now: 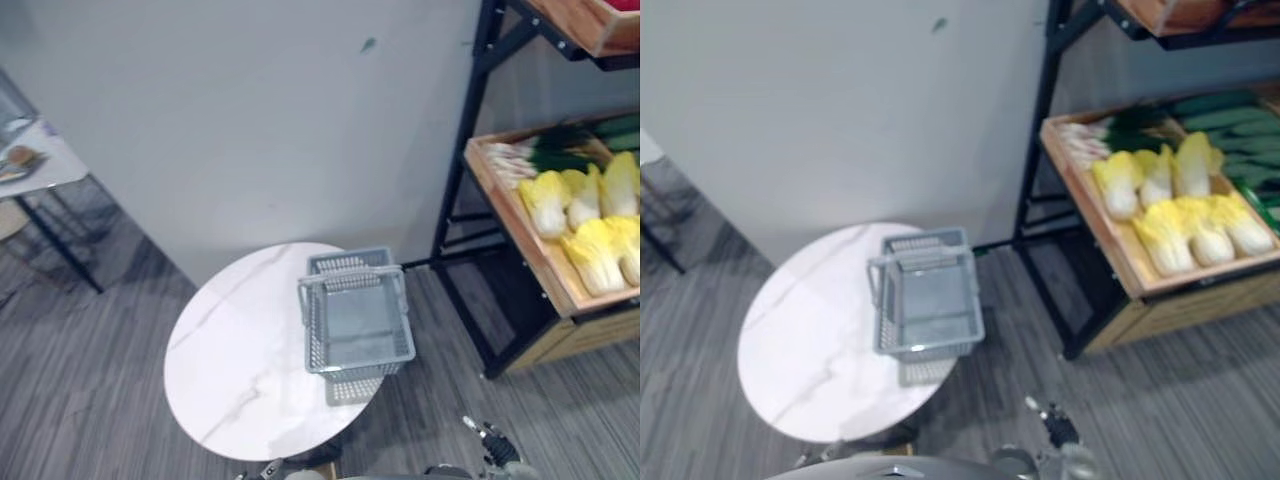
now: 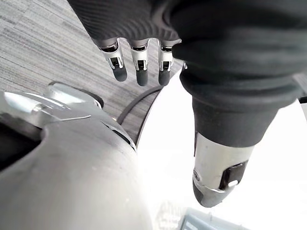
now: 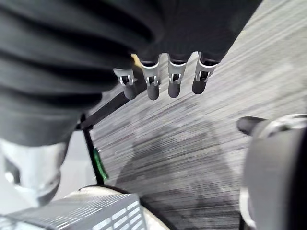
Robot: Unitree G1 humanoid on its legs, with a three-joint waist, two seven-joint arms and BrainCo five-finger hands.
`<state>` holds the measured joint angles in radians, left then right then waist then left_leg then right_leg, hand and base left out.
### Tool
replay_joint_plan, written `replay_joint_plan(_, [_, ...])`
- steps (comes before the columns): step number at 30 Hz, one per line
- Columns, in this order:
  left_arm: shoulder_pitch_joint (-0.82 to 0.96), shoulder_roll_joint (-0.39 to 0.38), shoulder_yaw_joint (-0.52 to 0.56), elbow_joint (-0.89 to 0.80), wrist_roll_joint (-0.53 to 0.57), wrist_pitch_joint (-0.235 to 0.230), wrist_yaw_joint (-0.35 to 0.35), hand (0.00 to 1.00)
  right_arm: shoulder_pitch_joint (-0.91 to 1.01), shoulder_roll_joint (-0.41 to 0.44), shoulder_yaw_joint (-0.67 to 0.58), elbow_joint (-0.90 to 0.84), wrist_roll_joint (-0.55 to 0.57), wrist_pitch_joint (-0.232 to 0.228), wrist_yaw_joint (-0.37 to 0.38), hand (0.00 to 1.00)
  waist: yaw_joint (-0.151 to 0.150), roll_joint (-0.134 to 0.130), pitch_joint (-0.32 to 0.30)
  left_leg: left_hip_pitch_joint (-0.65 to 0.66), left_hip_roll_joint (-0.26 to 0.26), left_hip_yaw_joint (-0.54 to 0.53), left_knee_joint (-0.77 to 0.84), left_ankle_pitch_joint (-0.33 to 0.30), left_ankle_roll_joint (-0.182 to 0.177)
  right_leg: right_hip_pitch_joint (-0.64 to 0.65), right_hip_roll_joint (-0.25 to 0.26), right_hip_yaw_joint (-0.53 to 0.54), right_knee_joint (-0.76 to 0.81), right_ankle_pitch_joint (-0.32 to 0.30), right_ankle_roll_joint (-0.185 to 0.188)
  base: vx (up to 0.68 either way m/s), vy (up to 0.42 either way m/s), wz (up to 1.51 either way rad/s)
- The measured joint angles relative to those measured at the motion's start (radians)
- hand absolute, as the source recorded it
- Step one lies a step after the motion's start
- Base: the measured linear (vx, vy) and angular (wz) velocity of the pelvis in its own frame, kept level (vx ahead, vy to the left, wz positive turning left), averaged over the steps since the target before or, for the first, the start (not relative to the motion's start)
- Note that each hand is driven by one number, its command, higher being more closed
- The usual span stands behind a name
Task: Pick vegetable in the basket
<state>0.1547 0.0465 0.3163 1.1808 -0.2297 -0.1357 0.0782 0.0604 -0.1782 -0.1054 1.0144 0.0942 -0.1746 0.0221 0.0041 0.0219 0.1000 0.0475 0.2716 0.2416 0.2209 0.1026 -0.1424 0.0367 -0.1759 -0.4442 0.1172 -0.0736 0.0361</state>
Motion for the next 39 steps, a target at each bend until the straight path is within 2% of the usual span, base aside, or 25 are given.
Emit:
replay_joint_plan(3, [0.000, 0.004, -0.024, -0.003, 0.011, -0.008, 0.022, 0.00, -0.004, -0.060, 0.040, -0.186, -0.062, -0.003, -0.025, 0.00, -0.001, 0.002, 0.000, -0.010, -0.036, 0.027, -0.127, -0.021, -0.011, -0.034, 0.008, -0.002, -0.015, -0.003, 0.011, -0.02, 0.002, 0.10])
replay_joint_plan(5, [0.004, 0.007, -0.053, -0.005, 0.018, -0.007, 0.027, 0.00, -0.015, -0.099, 0.059, -0.285, -0.103, -0.005, -0.039, 0.00, -0.002, 0.012, 0.005, -0.009, -0.037, 0.053, -0.189, -0.036, -0.014, -0.058, 0.038, 0.015, -0.022, 0.005, 0.022, -0.02, 0.075, -0.10])
replay_joint_plan(6, [0.005, 0.011, -0.065, -0.005, 0.021, -0.007, 0.028, 0.00, -0.024, -0.115, 0.067, -0.324, -0.139, -0.008, -0.051, 0.00, -0.004, 0.016, 0.006, -0.011, -0.033, 0.054, -0.208, -0.058, -0.017, -0.071, 0.051, 0.022, -0.027, 0.011, 0.030, -0.02, 0.132, -0.13])
replay_joint_plan(8, [0.001, 0.017, -0.096, -0.005, 0.051, -0.007, 0.031, 0.00, -0.056, -0.157, 0.073, -0.400, -0.205, -0.012, -0.075, 0.00, -0.004, 0.039, 0.011, -0.012, -0.027, 0.070, -0.243, -0.123, -0.028, -0.098, 0.069, 0.050, -0.032, 0.031, 0.043, -0.02, 0.184, -0.13])
replay_joint_plan(9, [-0.005, 0.028, -0.102, -0.006, 0.059, -0.007, 0.031, 0.00, -0.078, -0.164, 0.075, -0.434, -0.247, -0.012, -0.089, 0.00, 0.001, 0.023, 0.018, -0.016, -0.041, 0.081, -0.248, -0.125, -0.021, -0.105, 0.059, 0.074, -0.050, 0.050, 0.058, -0.02, 0.166, -0.12])
replay_joint_plan(11, [-0.004, 0.041, -0.115, -0.001, 0.084, -0.005, 0.030, 0.00, -0.102, -0.185, 0.077, -0.512, -0.310, -0.015, -0.104, 0.00, -0.001, 0.015, 0.015, -0.035, -0.075, 0.079, -0.251, -0.131, -0.008, -0.105, 0.040, 0.099, -0.092, 0.094, 0.068, 0.03, 0.157, 0.01])
replay_joint_plan(15, [-0.005, 0.045, -0.143, 0.001, 0.126, -0.006, 0.025, 0.00, -0.266, -0.303, 0.159, -0.601, -0.451, -0.016, -0.134, 0.00, 0.003, 0.025, 0.022, -0.054, -0.135, 0.078, -0.249, -0.130, -0.003, -0.121, -0.003, 0.116, -0.122, 0.145, 0.075, 0.06, 0.128, 0.03])
replay_joint_plan(17, [-0.006, 0.050, -0.156, 0.000, 0.129, -0.007, 0.025, 0.00, -0.356, -0.322, 0.211, -0.614, -0.489, -0.016, -0.146, 0.00, 0.007, 0.021, 0.034, -0.063, -0.139, 0.070, -0.249, -0.130, -0.003, -0.124, -0.005, 0.114, -0.124, 0.150, 0.074, 0.02, 0.038, 0.07])
replay_joint_plan(19, [-0.013, 0.058, -0.157, -0.008, 0.129, -0.008, 0.025, 0.00, -0.442, -0.332, 0.264, -0.619, -0.515, -0.020, -0.147, 0.00, 0.030, 0.009, 0.054, -0.073, -0.138, 0.068, -0.249, -0.127, 0.000, -0.135, 0.001, 0.114, -0.124, 0.154, 0.069, -0.01, -0.008, 0.02])
replay_joint_plan(23, [-0.037, 0.071, -0.156, -0.016, 0.128, -0.008, 0.030, 0.00, -0.665, -0.373, 0.430, -0.587, -0.537, -0.021, -0.144, 0.00, 0.048, -0.010, 0.106, -0.128, -0.140, 0.029, -0.251, -0.104, 0.031, -0.170, 0.001, 0.085, -0.124, 0.165, 0.063, -0.06, -0.029, 0.22])
replay_joint_plan(25, [-0.036, 0.073, -0.155, -0.027, 0.128, -0.007, 0.035, 0.00, -0.777, -0.411, 0.524, -0.556, -0.599, -0.021, -0.131, 0.00, 0.074, -0.021, 0.122, -0.147, -0.143, 0.012, -0.253, -0.096, 0.037, -0.175, 0.000, 0.069, -0.133, 0.171, 0.061, -0.03, -0.006, 0.19])
replay_joint_plan(28, [-0.037, 0.074, -0.151, -0.028, 0.126, -0.007, 0.046, 0.00, -0.856, -0.411, 0.578, -0.555, -0.607, -0.021, -0.110, 0.00, 0.091, -0.034, 0.134, -0.157, -0.144, -0.002, -0.255, -0.092, 0.042, -0.174, 0.001, 0.068, -0.139, 0.174, 0.061, 0.01, 0.003, 0.14])
replay_joint_plan(31, [-0.038, 0.074, -0.150, -0.031, 0.126, -0.007, 0.053, 0.00, -0.923, -0.409, 0.628, -0.544, -0.608, -0.022, -0.097, 0.00, 0.095, -0.042, 0.139, -0.168, -0.147, -0.011, -0.255, -0.089, 0.044, -0.174, 0.001, 0.069, -0.152, 0.180, 0.062, 0.02, 0.011, 0.12])
replay_joint_plan(36, [-0.051, 0.074, -0.143, -0.036, 0.124, -0.008, 0.065, 0.00, -1.015, -0.387, 0.687, -0.426, -0.644, -0.022, -0.078, 0.00, 0.116, -0.049, 0.152, -0.171, -0.147, -0.015, -0.259, -0.087, 0.045, -0.173, 0.003, 0.066, -0.159, 0.182, 0.062, 0.01, 0.000, 0.02])
replay_joint_plan(39, [-0.059, 0.074, -0.144, -0.039, 0.125, -0.008, 0.073, 0.00, -1.060, -0.371, 0.703, -0.348, -0.666, -0.019, -0.078, 0.00, 0.116, -0.051, 0.171, -0.179, -0.146, -0.026, -0.260, -0.083, 0.046, -0.174, 0.004, 0.062, -0.161, 0.182, 0.062, 0.01, 0.001, 0.09])
